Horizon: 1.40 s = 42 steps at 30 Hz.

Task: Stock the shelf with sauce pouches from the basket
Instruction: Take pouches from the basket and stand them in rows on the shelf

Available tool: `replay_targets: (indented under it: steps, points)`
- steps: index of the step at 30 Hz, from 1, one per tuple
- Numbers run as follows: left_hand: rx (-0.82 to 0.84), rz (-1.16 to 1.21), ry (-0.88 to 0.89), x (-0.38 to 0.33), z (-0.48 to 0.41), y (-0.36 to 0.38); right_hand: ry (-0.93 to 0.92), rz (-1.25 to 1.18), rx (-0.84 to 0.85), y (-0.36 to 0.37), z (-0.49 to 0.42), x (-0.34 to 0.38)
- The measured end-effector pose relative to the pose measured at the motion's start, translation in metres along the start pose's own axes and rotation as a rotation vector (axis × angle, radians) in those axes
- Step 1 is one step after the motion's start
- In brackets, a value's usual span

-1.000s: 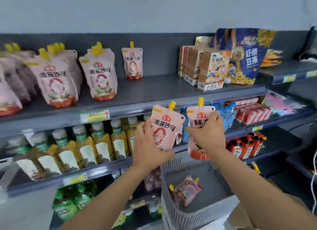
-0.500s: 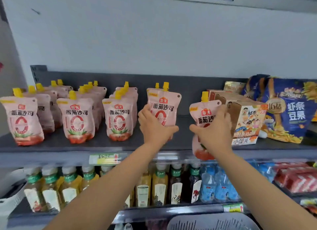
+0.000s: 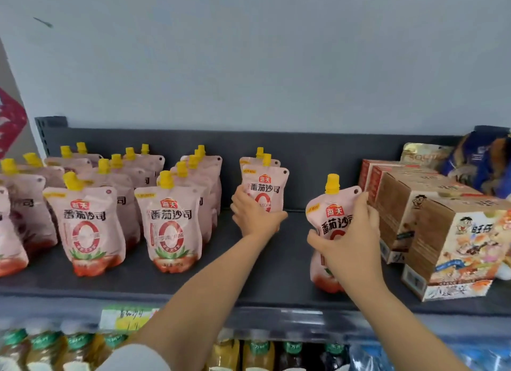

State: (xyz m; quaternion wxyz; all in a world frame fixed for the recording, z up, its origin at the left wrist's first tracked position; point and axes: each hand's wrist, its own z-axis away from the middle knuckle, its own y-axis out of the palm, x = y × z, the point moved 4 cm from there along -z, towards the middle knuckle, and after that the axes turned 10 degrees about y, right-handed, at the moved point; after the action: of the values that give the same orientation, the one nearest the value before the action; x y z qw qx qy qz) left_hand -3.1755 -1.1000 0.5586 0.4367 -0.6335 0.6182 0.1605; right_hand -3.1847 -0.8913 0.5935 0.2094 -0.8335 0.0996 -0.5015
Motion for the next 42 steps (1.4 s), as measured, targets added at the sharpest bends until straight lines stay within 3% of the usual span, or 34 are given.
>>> replay_targets:
  steps: [17, 24, 30, 42]
  points:
    - [-0.073, -0.007, 0.043, 0.025, -0.029, 0.024, 0.087, 0.028, -0.086, 0.04, -0.012, -0.004]
    - [0.065, -0.061, 0.047, 0.028, -0.026, 0.015, 0.166, 0.068, 0.124, 0.034, 0.005, -0.019]
    - [0.217, 0.036, -0.058, 0.035, -0.034, 0.015, 0.178, 0.088, 0.108, 0.032, 0.004, -0.016]
    - [0.193, 0.048, -0.074, 0.037, -0.033, 0.026, 0.153, 0.082, 0.101, 0.037, 0.004, -0.022]
